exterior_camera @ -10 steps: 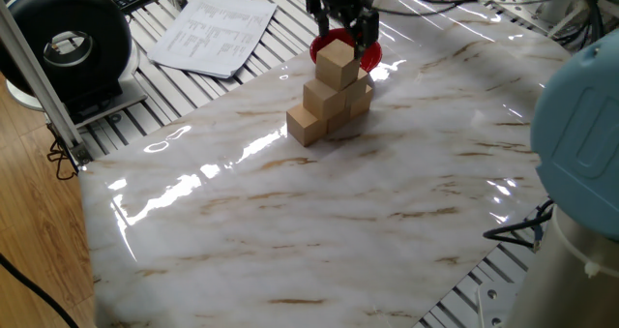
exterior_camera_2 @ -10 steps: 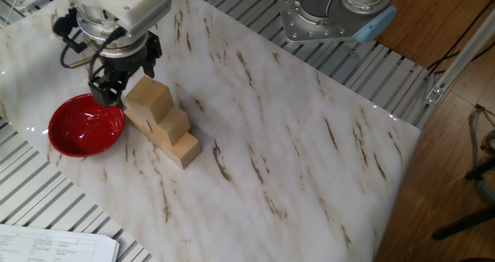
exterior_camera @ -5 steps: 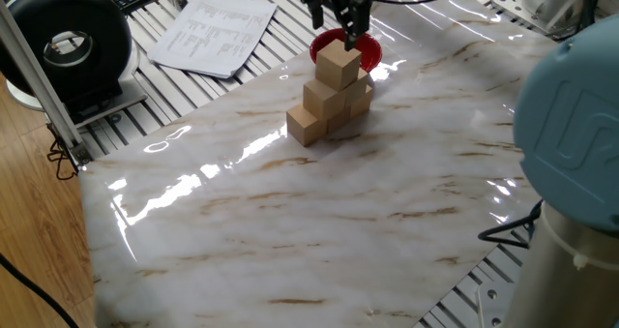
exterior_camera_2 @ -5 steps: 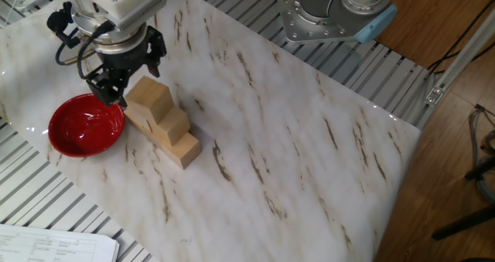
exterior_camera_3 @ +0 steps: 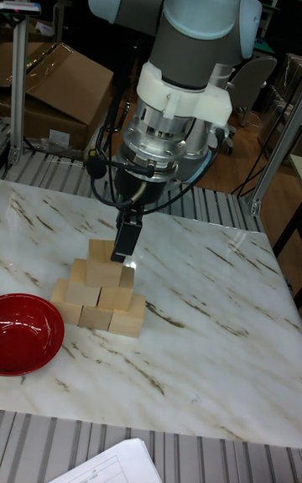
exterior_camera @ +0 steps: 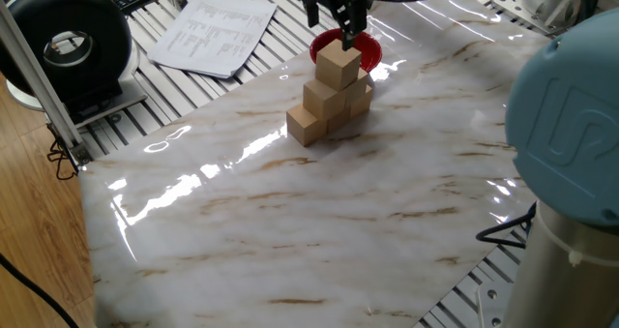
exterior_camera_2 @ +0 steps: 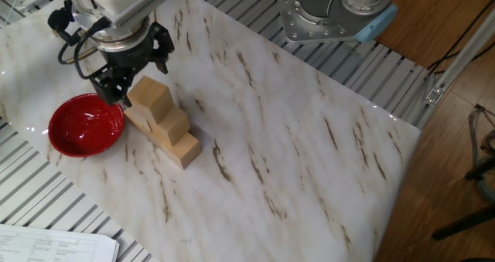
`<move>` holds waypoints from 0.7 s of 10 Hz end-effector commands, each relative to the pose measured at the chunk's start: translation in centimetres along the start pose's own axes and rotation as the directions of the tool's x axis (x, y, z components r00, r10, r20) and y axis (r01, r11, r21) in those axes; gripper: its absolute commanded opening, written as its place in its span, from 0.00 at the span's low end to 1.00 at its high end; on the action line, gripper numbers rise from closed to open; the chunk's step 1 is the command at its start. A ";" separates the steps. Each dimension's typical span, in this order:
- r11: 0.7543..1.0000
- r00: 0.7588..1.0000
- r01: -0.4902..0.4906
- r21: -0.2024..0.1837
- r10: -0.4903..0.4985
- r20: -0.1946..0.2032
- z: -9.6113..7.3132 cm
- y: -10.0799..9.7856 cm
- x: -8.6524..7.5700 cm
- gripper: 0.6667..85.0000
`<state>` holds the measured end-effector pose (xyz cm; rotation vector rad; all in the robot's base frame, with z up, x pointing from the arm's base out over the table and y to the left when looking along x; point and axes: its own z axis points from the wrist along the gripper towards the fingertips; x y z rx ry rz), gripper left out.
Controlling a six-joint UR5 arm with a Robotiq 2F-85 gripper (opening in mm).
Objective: Stack the blocks into a pyramid shape
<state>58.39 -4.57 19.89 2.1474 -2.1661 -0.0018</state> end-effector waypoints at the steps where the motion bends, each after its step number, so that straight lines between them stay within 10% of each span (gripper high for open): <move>1: 1.000 1.000 0.014 0.013 -0.015 0.016 1.4 -0.2 -0.4 1.00; 7: 0.998 0.998 0.052 0.038 -0.053 0.015 3.6 -0.2 0.4 1.00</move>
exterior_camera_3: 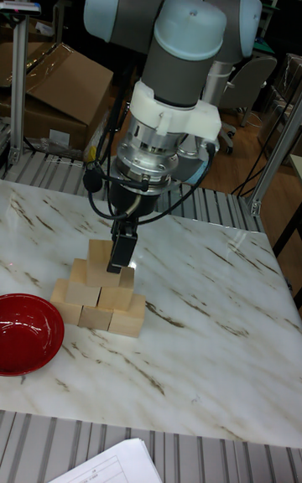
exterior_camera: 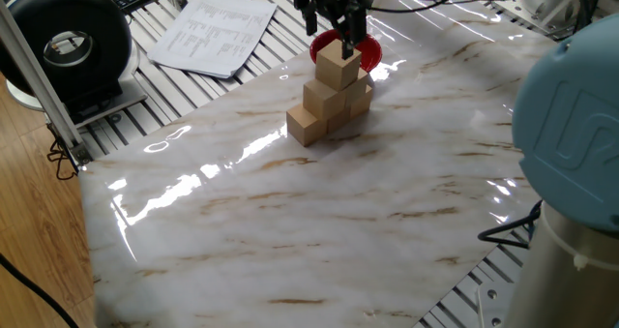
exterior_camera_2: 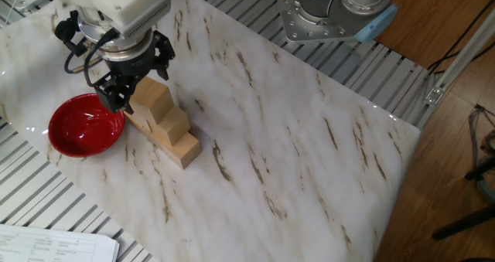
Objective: Stack the blocks into a pyramid shape
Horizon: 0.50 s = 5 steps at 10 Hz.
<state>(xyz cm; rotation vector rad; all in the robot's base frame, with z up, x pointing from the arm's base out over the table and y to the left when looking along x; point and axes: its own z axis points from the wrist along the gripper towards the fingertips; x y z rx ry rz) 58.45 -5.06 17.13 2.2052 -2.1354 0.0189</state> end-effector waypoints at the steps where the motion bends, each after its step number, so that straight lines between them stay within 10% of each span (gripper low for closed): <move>1: 1.000 1.000 0.015 0.018 -0.016 0.013 1.0 0.1 0.2 1.00; 5: 0.999 1.000 0.024 0.040 -0.024 -0.006 1.5 -0.4 0.9 0.96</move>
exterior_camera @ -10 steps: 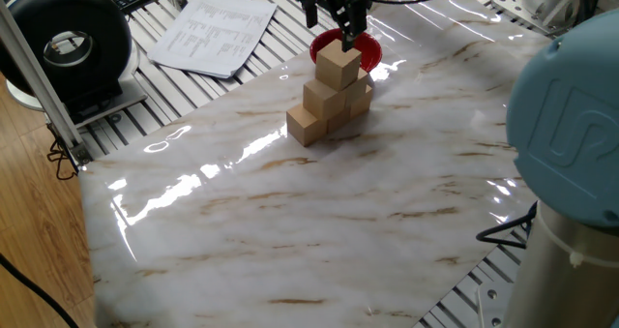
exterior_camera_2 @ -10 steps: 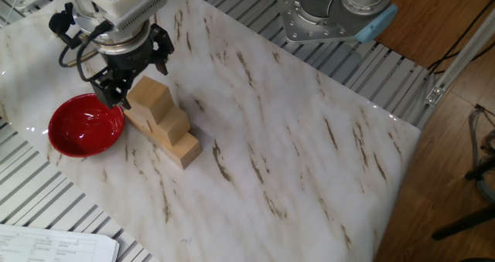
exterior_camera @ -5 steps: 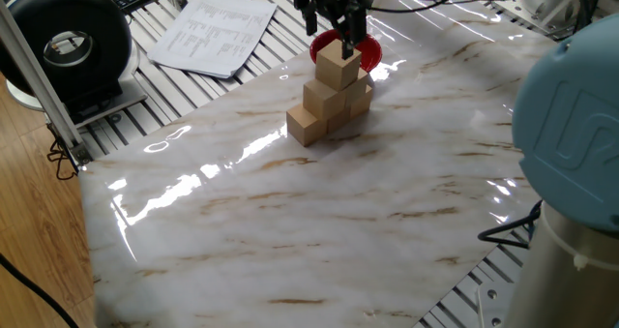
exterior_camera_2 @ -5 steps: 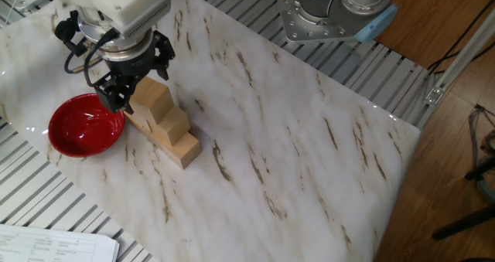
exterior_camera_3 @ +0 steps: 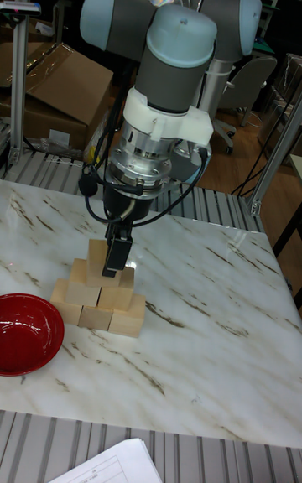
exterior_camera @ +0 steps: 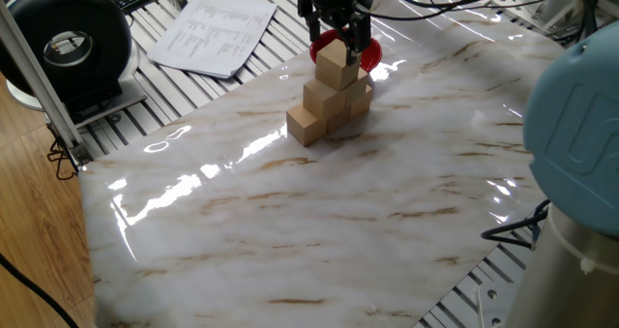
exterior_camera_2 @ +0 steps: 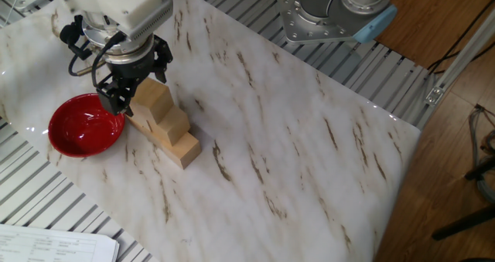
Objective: Stack the blocks into a pyramid shape
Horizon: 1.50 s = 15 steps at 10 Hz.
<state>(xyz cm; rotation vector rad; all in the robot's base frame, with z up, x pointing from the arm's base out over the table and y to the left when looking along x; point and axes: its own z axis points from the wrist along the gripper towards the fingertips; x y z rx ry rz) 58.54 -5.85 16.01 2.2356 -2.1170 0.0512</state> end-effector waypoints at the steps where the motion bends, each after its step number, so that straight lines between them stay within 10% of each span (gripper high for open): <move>1: 1.000 1.000 -0.001 0.023 0.001 -0.015 0.5 -0.5 0.6 0.91; 15: 0.998 0.998 -0.058 -0.001 0.058 -0.023 1.0 0.9 1.2 0.72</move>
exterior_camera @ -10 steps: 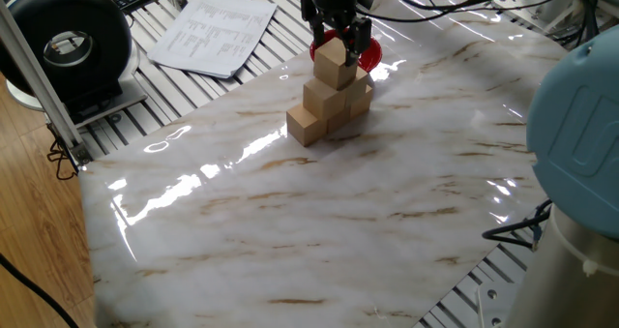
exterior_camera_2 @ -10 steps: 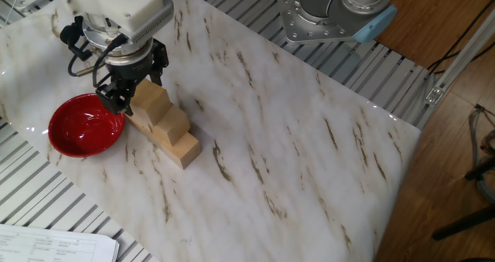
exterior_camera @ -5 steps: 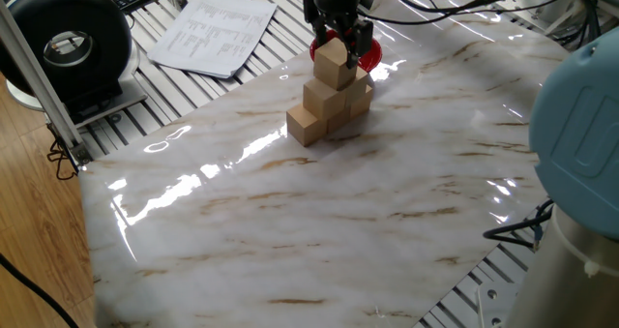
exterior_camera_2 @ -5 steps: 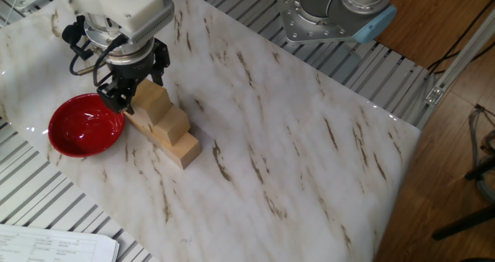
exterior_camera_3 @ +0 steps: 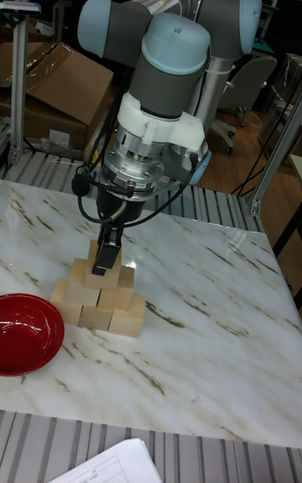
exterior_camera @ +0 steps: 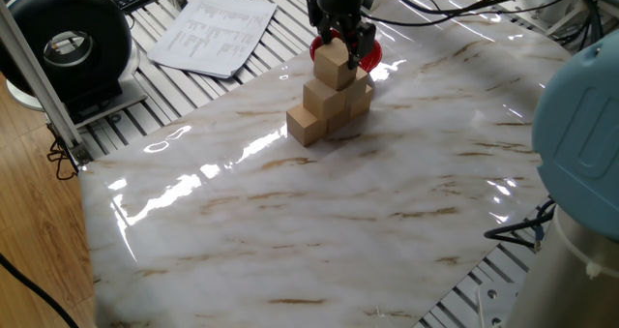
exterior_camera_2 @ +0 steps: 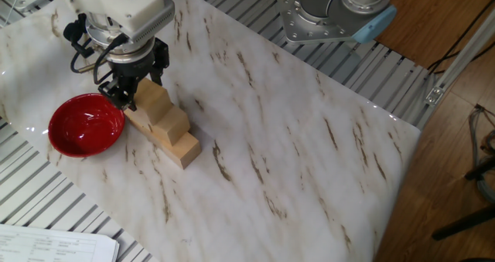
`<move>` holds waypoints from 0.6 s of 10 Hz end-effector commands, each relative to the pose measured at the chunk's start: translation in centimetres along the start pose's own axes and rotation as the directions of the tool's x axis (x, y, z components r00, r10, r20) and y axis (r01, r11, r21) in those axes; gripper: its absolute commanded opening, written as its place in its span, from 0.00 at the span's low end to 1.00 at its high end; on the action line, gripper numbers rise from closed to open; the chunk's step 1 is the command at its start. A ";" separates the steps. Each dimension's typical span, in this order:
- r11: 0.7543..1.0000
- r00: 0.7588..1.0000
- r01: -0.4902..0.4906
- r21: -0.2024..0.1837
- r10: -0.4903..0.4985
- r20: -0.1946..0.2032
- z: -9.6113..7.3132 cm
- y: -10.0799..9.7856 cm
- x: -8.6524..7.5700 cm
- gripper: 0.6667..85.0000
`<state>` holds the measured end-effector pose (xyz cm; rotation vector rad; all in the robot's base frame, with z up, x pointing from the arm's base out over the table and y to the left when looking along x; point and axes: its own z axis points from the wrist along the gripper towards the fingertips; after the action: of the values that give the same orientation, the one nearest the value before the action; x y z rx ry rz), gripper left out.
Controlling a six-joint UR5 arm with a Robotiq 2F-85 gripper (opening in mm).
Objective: Stack the blocks into a pyramid shape
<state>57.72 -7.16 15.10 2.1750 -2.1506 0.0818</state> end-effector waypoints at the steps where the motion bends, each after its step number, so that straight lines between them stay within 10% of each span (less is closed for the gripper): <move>1: 1.000 1.000 -0.019 -0.003 0.019 0.003 0.0 0.2 0.0 0.71; 6: 1.000 1.000 -0.023 -0.003 0.023 0.011 0.1 0.3 -0.5 0.71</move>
<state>57.44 -7.11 14.98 2.1536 -2.1637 0.0818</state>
